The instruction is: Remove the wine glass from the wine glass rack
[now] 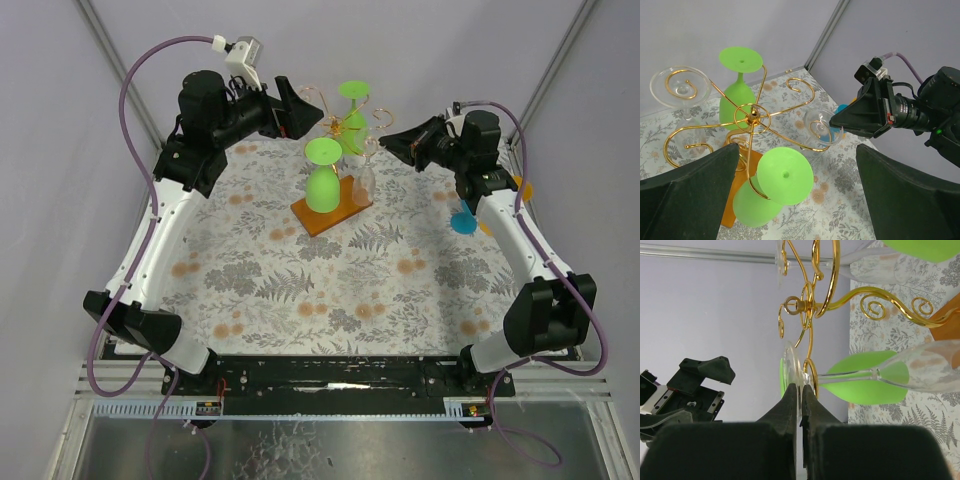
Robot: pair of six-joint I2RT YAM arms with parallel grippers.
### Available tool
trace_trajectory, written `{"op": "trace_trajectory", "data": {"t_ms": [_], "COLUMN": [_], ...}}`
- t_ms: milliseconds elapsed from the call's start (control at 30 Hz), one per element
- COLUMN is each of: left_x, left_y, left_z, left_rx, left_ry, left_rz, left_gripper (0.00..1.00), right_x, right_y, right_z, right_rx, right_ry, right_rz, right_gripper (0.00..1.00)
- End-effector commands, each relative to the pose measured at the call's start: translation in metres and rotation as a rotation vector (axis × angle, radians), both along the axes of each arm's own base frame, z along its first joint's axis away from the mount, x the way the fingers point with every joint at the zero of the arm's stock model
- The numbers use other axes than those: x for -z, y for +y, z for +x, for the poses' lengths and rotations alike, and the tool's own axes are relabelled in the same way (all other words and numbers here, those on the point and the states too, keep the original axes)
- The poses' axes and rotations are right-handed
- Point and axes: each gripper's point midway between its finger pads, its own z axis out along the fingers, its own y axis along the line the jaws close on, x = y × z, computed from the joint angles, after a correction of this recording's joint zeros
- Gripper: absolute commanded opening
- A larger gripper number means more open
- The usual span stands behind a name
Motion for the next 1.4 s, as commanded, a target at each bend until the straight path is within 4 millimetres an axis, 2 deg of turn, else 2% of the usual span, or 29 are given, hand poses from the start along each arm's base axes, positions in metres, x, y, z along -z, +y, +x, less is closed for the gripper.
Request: {"op": "trace_trajectory", "data": {"t_ms": [0,400,1033,1367], "left_x": [-0.015,-0.013,-0.013,-0.013], "left_y": [0.002,0.001,0.0,-0.001], "left_z": [0.0,0.0,-0.005,-0.006], "left_rx": [0.006,0.01,0.028,0.032], "left_ry": [-0.074,-0.067,-0.058,-0.055], "left_rz": [-0.011,-0.01,-0.021,-0.025], "left_gripper": [1.0,1.0,1.0,1.0], "right_x": [-0.027,-0.041,-0.045,-0.039], "right_y": [0.009,0.008,0.008,0.017], "right_z": [-0.005,-0.017,-0.039,-0.04], "right_rx": [-0.044,-0.056,-0.088,-0.114], "right_ry": [-0.084,-0.095,-0.099,-0.089], "right_rz": [0.047,0.058,0.049,0.036], "right_gripper": [0.0,0.0,0.0,0.0]}}
